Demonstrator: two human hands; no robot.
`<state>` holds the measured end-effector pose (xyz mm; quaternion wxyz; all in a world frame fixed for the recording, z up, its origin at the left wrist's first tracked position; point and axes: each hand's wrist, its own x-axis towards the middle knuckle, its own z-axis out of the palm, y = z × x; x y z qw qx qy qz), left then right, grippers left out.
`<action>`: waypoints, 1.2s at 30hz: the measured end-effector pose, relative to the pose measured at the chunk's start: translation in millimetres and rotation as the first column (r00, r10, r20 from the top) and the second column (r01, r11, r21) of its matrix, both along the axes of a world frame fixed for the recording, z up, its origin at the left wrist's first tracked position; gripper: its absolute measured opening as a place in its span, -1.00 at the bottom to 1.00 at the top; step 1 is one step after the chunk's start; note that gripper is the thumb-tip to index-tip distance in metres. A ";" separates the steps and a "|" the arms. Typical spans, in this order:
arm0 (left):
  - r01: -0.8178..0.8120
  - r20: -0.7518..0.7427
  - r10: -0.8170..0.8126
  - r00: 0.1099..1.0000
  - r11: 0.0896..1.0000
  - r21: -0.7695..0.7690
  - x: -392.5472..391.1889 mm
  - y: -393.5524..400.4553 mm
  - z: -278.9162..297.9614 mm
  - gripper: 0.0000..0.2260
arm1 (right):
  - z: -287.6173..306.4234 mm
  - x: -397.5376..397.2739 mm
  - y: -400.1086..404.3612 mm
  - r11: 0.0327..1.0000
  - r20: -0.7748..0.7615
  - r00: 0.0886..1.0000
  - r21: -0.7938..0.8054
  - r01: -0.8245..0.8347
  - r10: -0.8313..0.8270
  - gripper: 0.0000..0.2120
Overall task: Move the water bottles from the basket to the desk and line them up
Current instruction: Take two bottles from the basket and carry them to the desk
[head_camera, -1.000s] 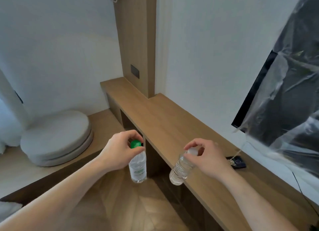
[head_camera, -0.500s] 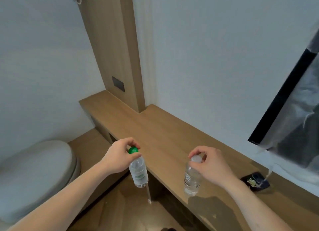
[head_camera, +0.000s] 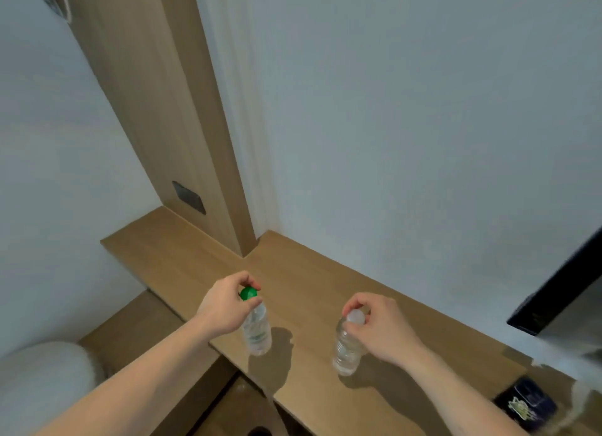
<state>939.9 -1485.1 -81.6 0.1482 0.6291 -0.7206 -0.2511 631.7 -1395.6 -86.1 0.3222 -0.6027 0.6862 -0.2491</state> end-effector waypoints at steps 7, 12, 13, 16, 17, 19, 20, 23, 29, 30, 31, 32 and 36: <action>0.187 0.038 -0.187 0.982 0.982 0.012 2.6 -121.8 -28.6 -0.81 | -24.3 22.0 -68.2 0.987 -0.034 0.987 0.047 0.156 -0.154 -0.85; 0.257 0.052 -0.260 0.964 0.965 0.048 4.0 -199.8 -47.2 -0.80 | -43.9 49.5 -129.4 0.961 -0.067 0.963 0.081 0.265 -0.260 -0.80; 0.272 0.056 -0.275 0.960 0.961 0.055 4.0 -212.2 -49.7 -0.79 | -48.6 54.5 -141.4 0.955 -0.070 0.957 0.084 0.286 -0.281 -0.81; 0.310 0.080 -0.317 0.945 0.946 0.091 4.5 -241.3 -56.9 -0.78 | -60.8 68.6 -172.2 0.929 -0.058 0.933 0.090 0.360 -0.356 -0.81; 0.317 0.086 -0.325 0.942 0.943 0.100 5.3 -248.7 -59.5 -0.79 | -64.7 73.1 -181.0 0.923 -0.056 0.927 0.082 0.375 -0.371 -0.78; 0.323 0.098 -0.333 0.938 0.940 0.110 8.3 -259.6 -65.2 -0.81 | -71.3 83.7 -196.1 0.918 -0.062 0.922 0.083 0.387 -0.383 -0.72; 0.324 0.107 -0.336 0.936 0.939 0.116 10.0 -262.7 -68.0 -0.83 | -74.7 89.1 -202.2 0.915 -0.065 0.920 0.092 0.392 -0.388 -0.72; 0.340 0.113 -0.355 0.928 0.931 0.129 14.6 -268.1 -74.2 -0.86 | -83.6 101.8 -214.9 0.911 -0.065 0.915 0.084 0.403 -0.398 -0.79; 0.383 0.081 -0.390 0.917 0.919 0.095 31.9 -269.2 -76.9 -0.74 | -92.9 110.4 -213.0 0.910 -0.033 0.910 0.028 0.414 -0.413 -0.73; 0.394 0.089 -0.403 0.911 0.913 0.100 35.5 -266.9 -75.6 -0.69 | -91.6 110.0 -211.5 0.909 -0.034 0.909 0.021 0.416 -0.415 -0.67; 0.410 0.104 -0.420 0.902 0.906 0.105 38.9 -264.0 -73.7 -0.63 | -89.3 109.5 -209.8 0.914 -0.038 0.915 0.035 0.404 -0.402 -0.63; 0.424 0.119 -0.436 0.892 0.898 0.115 42.1 -259.6 -70.7 -0.57 | -83.8 110.2 -206.5 0.924 -0.050 0.926 0.064 0.378 -0.375 -0.59; 0.469 0.117 -0.476 0.872 0.880 0.080 45.2 -230.4 -44.8 -0.45 | -56.5 113.5 -179.5 0.945 -0.057 0.948 0.078 0.317 -0.314 -0.47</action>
